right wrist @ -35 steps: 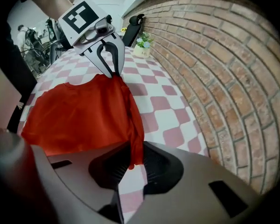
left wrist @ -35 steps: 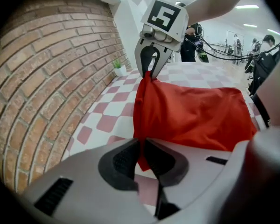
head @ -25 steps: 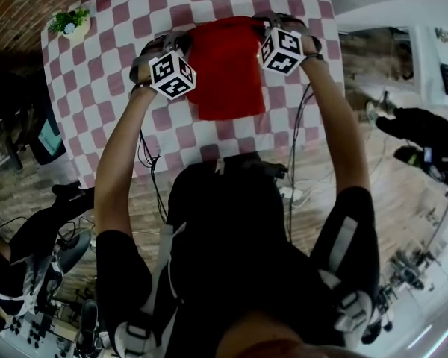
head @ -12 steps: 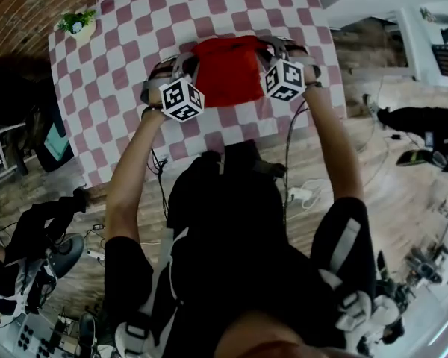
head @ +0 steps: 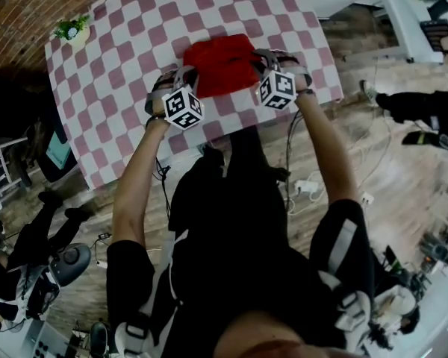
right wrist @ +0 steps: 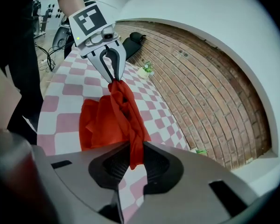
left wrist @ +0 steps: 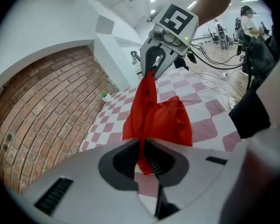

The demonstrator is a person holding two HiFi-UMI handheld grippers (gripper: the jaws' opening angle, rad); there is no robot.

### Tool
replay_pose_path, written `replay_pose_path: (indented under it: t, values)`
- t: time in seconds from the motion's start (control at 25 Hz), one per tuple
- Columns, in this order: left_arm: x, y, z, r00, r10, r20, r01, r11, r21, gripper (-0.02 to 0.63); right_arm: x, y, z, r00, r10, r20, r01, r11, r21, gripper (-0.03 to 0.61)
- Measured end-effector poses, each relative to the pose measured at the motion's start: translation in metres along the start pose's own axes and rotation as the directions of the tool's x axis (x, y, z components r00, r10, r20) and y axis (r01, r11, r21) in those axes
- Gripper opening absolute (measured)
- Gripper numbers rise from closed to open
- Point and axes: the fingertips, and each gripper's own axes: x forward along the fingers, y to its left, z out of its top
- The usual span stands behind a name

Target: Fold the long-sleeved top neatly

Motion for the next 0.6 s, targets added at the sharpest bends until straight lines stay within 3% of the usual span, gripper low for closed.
replay_pose_path:
  t: [0.32, 0.6]
  values:
    - [0.012, -0.046, -0.015, 0.998, -0.044, -0.047, 0.04, 0.996, -0.079, 0.041, 0.006, 0.051, -0.02, 0.999, 0.05, 0.004, -0.05, 0.996, 0.075, 0.066]
    - [0.033, -0.082, -0.029, 0.988, -0.098, -0.117, 0.086, 0.991, -0.103, 0.041, 0.024, 0.088, -0.042, 0.994, 0.108, 0.016, -0.109, 0.988, 0.105, 0.067]
